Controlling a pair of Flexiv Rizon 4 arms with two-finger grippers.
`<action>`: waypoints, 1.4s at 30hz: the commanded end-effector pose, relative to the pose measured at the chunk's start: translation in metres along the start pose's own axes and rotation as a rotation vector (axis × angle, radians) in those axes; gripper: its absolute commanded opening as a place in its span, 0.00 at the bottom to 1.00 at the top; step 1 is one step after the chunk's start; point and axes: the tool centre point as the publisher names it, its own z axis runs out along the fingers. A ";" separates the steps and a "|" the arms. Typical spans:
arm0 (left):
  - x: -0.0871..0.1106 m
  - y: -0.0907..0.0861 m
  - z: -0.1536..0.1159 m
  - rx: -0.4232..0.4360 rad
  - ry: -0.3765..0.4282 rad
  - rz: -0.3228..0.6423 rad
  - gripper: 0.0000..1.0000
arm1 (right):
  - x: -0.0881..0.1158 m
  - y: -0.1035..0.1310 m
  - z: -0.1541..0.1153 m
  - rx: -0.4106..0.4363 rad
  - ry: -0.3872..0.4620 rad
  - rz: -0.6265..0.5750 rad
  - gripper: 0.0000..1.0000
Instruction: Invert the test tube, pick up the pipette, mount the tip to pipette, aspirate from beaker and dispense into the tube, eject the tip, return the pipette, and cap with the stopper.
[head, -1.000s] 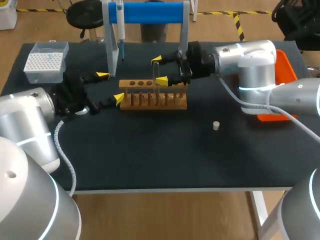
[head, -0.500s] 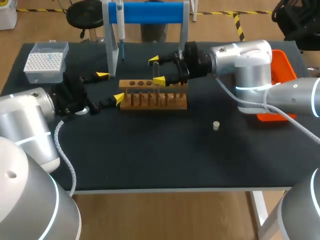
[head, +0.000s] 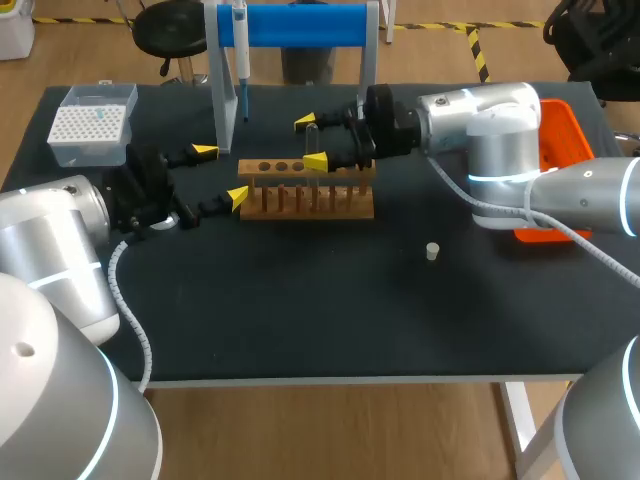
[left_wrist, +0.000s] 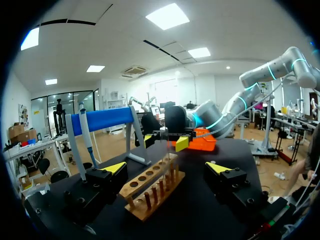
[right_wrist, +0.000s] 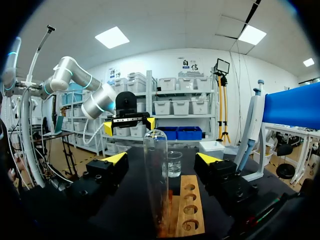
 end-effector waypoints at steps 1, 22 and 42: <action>0.002 0.000 0.001 -0.001 -0.010 0.001 1.00 | -0.002 -0.001 0.000 0.000 0.006 0.001 0.45; 0.002 0.000 0.001 -0.001 -0.010 0.001 1.00 | 0.004 0.003 -0.004 -0.003 0.002 0.001 0.00; 0.002 0.000 0.001 -0.001 -0.010 0.001 1.00 | 0.000 0.018 -0.007 -0.010 -0.016 -0.005 0.00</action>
